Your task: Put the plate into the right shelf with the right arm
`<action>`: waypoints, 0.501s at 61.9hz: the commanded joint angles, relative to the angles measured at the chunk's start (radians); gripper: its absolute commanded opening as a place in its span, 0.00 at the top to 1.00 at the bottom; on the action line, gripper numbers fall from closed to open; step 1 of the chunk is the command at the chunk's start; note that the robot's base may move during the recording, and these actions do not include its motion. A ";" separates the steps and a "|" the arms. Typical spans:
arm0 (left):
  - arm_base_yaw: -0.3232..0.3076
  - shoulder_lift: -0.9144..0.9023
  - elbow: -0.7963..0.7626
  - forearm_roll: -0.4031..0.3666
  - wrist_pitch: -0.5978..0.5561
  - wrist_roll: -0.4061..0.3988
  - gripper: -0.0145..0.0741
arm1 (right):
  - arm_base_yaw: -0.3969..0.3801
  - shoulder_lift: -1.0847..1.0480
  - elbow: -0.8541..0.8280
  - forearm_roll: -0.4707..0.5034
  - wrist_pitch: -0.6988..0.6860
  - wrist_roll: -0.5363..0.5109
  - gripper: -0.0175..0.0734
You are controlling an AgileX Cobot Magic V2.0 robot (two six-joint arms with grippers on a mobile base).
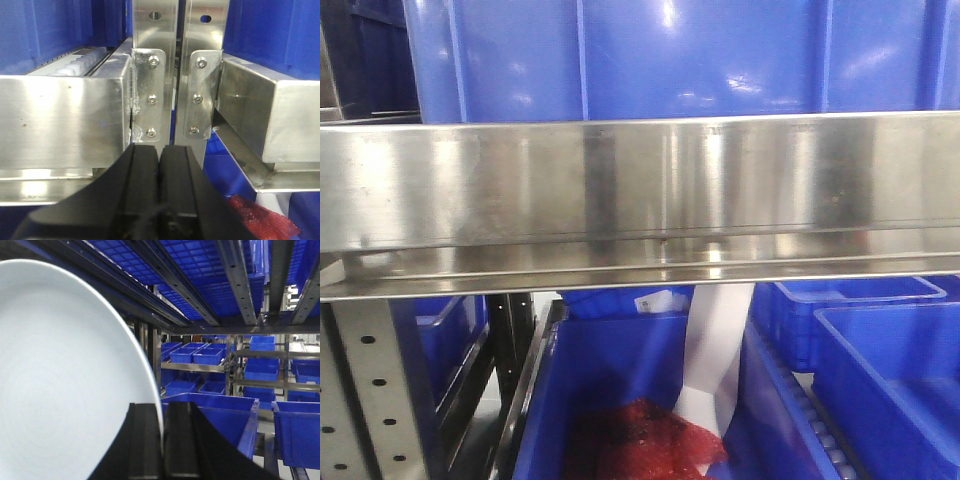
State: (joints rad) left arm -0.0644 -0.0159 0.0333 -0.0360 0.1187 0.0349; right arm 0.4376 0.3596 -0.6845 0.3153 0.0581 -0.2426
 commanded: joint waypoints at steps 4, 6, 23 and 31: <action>-0.009 -0.007 0.008 -0.006 -0.088 -0.003 0.89 | -0.002 0.221 -0.187 0.006 -0.074 0.001 0.75; -0.009 -0.007 0.008 -0.006 -0.088 -0.003 0.89 | -0.002 0.265 -0.212 0.006 -0.074 0.001 0.75; -0.009 -0.007 0.008 -0.006 -0.088 -0.003 0.89 | -0.002 0.638 -0.449 0.006 -0.211 -0.001 0.75; -0.009 -0.007 0.008 -0.006 -0.088 -0.003 0.89 | -0.002 0.770 -0.520 0.006 -0.231 -0.007 0.75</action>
State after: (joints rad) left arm -0.0644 -0.0159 0.0333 -0.0360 0.1187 0.0349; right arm 0.4376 1.0726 -1.1305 0.3176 -0.0603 -0.2426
